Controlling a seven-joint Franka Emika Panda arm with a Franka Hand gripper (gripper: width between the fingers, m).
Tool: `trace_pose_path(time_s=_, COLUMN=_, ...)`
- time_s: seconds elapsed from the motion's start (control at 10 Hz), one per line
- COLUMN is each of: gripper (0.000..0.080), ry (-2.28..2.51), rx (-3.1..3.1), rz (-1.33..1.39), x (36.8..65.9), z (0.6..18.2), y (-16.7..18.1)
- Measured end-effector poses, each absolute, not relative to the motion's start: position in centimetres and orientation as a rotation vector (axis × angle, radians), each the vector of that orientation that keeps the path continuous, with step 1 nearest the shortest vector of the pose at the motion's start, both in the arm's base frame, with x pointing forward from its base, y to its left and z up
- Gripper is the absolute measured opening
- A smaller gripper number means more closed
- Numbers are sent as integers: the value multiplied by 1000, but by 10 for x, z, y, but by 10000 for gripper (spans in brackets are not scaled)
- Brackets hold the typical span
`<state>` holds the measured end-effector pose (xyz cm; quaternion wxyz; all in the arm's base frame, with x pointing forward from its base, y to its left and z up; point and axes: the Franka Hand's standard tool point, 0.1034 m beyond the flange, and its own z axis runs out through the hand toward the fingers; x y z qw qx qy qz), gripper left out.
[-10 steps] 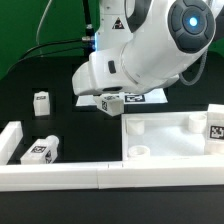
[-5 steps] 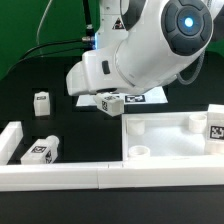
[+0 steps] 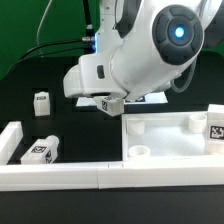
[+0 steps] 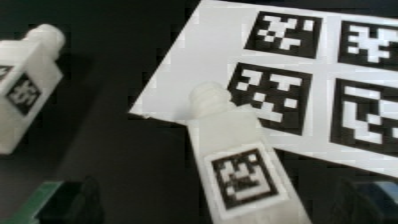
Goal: Assemble square table
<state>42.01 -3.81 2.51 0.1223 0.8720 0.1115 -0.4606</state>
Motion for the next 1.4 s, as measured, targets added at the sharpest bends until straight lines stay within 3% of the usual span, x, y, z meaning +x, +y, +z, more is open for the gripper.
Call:
trace_pose_path(time_s=0.6, gripper=649, ry=227, rx=2521, rz=-1342, x=408, z=13, y=-32)
trace_pose_path(time_s=0.8, gripper=377, ry=223, rx=2521, rz=-1343, x=408, z=13, y=-33)
trace_pose_path(time_s=0.9, gripper=377, ry=223, rx=2525, rz=-1338, x=409, z=13, y=-33)
trace_pose_path(time_s=1.0, gripper=285, ry=202, rx=2514, rz=-1377, x=408, z=24, y=-31)
trace_pose_path(time_s=1.2, gripper=284, ry=121, rx=2494, rz=-1506, x=443, z=63, y=-30)
trace_pose_path(time_s=1.4, gripper=284, ry=72, rx=2717, rz=-1285, x=487, z=102, y=-39)
